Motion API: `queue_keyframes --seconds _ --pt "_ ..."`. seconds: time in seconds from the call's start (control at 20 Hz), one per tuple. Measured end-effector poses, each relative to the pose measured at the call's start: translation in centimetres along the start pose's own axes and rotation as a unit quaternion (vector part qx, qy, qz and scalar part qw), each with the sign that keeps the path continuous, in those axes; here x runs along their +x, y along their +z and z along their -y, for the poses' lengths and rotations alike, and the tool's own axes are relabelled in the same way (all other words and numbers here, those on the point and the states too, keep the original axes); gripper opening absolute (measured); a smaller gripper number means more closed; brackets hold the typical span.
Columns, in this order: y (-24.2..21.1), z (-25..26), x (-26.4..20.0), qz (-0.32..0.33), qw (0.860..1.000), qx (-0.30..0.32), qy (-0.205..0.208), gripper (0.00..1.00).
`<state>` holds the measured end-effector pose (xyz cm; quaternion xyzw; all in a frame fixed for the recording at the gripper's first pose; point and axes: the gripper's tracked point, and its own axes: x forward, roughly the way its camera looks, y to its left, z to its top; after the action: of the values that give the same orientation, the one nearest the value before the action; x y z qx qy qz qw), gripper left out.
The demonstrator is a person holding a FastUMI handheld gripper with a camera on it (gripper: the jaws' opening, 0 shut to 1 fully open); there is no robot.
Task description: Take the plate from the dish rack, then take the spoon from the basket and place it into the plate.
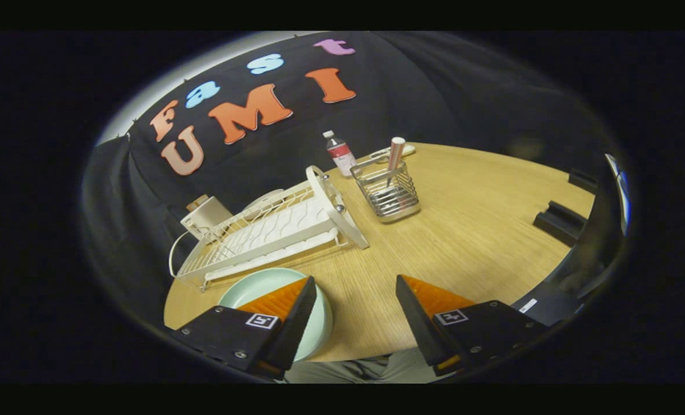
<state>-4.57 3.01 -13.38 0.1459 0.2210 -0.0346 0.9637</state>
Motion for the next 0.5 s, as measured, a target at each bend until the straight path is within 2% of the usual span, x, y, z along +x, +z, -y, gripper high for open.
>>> queue_keyframes --seconds 0.05,0.15,0.3,0.5 --pt "0.8 0.0 0.1 0.011 1.000 -0.014 -0.001 0.91" --pt "2.7 0.4 0.4 0.035 0.998 -0.042 -0.006 0.98" --pt "6.1 1.6 1.1 0.076 0.993 -0.082 -0.023 0.99" --pt "10.7 4.2 1.8 0.132 0.985 -0.096 -0.048 0.99"
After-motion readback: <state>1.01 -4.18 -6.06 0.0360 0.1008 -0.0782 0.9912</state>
